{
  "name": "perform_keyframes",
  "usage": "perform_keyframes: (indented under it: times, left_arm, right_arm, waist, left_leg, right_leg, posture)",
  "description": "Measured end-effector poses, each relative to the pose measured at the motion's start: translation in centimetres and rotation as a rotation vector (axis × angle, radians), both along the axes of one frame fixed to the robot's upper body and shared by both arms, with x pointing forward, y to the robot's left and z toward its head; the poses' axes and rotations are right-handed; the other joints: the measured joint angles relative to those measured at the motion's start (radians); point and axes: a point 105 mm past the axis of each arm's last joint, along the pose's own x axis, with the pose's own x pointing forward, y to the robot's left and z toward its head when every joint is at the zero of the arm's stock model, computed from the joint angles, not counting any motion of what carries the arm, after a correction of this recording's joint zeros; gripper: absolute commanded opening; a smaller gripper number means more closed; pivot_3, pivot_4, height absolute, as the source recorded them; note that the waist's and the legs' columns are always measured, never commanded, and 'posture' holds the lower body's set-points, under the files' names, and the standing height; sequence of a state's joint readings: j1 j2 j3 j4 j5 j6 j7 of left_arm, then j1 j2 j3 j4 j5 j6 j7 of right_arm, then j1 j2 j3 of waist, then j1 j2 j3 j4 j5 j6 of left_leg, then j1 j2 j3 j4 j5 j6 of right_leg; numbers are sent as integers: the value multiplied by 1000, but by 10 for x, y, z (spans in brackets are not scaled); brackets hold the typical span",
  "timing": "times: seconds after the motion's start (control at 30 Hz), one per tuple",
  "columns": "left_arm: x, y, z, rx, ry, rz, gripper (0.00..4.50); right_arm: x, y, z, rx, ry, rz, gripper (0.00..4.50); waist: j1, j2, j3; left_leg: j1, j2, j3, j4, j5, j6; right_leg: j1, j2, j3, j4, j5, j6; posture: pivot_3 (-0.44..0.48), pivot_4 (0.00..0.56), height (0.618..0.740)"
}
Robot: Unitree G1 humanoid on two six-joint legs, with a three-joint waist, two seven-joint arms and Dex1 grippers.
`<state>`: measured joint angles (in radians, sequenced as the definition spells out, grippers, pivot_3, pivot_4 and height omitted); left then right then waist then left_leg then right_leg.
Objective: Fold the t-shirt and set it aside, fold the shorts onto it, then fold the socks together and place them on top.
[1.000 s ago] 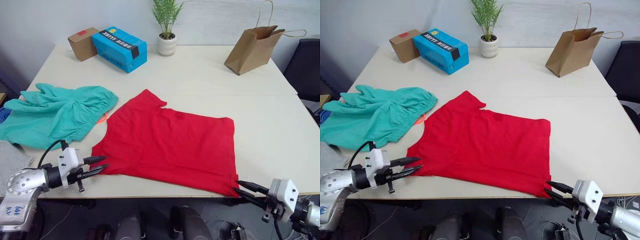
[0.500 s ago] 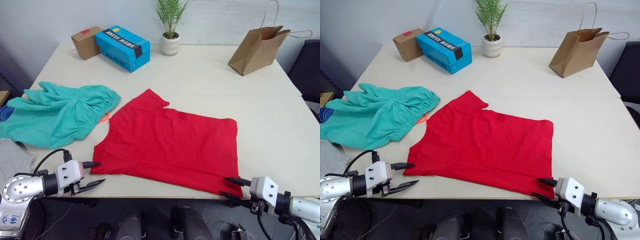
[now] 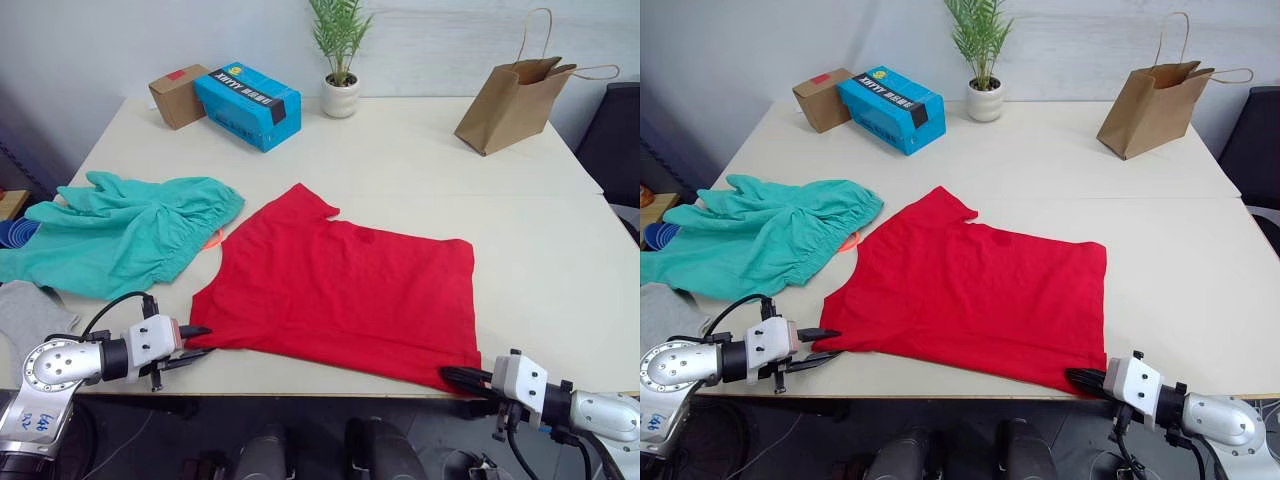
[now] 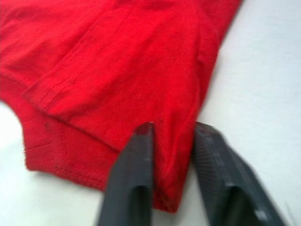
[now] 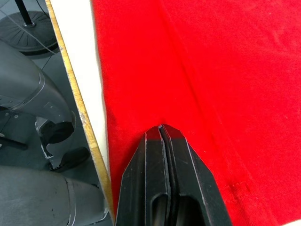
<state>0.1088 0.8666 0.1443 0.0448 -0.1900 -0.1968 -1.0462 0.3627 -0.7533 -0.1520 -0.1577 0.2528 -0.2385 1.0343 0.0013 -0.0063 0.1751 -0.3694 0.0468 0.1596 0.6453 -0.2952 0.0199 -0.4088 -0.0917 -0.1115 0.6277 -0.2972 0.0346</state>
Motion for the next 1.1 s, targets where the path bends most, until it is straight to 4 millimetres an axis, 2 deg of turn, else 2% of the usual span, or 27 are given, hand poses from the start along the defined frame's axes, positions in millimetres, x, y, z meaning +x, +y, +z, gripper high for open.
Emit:
perform_keyframes:
  times: [0.03, 0.07, 0.23, 0.53, 0.73, 0.87, 0.97, 1.1]
  left_arm:
    - [-2, 0, -1, 6, 10, -8, 49]
    - [-5, 1, -1, 5, 28, -14, 17]
    - [-17, 0, 0, -9, 79, -31, 17]
    - [-46, -17, -3, -54, 163, -91, 17]
    - [-60, -18, -5, -49, 188, -87, 17]
    - [-63, -10, -3, -41, 188, -47, 17]
    - [-63, -9, -3, -38, 185, -43, 17]
    - [-54, -11, 0, -55, 153, -27, 17]
  right_arm:
    - [0, 0, 0, 0, -1, 0, 0]
    - [1, 0, 0, 1, -1, 1, 0]
    - [2, -7, 3, 2, 19, 17, 0]
    - [-1, -28, 3, 1, 61, 11, 0]
    - [-11, -36, 2, 14, 90, 6, 0]
    - [-18, -46, 8, -9, 112, -6, 0]
    - [-15, -49, 13, 3, 100, -26, 0]
    - [-4, -40, 26, 23, 65, -29, 0]
  waist:
    - [0, 0, 0]
    - [-2, 1, -1]
    - [-7, 1, -1]
    - [-2, -1, 0]
    - [-2, -2, 0]
    - [-2, -3, 1]
    - [-5, -3, 1]
    - [-3, -2, 2]
  left_leg:
    - [0, 0, 0, 0, 0, 0]
    - [0, 0, 0, 0, 0, 0]
    - [0, 0, 1, -1, -2, 0]
    - [-1, 0, 1, 0, -7, 1]
    - [-1, 0, 1, 0, -7, 1]
    - [-2, 0, 1, 0, -7, 1]
    - [-2, 0, 1, 0, -7, 1]
    - [-2, 0, 1, 0, -7, 1]
  right_leg:
    - [0, 0, 0, 0, 0, 0]
    - [0, 0, 0, 0, 0, 0]
    - [-1, 0, 1, 0, -1, 1]
    - [-1, 0, 0, -1, -2, 2]
    - [-1, 0, 0, -1, -2, 2]
    - [-2, 0, 0, -1, -3, 1]
    - [-2, 0, 1, -1, -4, 0]
    - [-2, 0, 1, -2, -4, -1]
  posture:
    - [0, 150, 740]
    - [0, 150, 740]
    - [0, 150, 740]
    - [0, 150, 740]
    - [0, 150, 740]
    - [0, 150, 740]
    - [0, 150, 740]
    - [0, 150, 740]
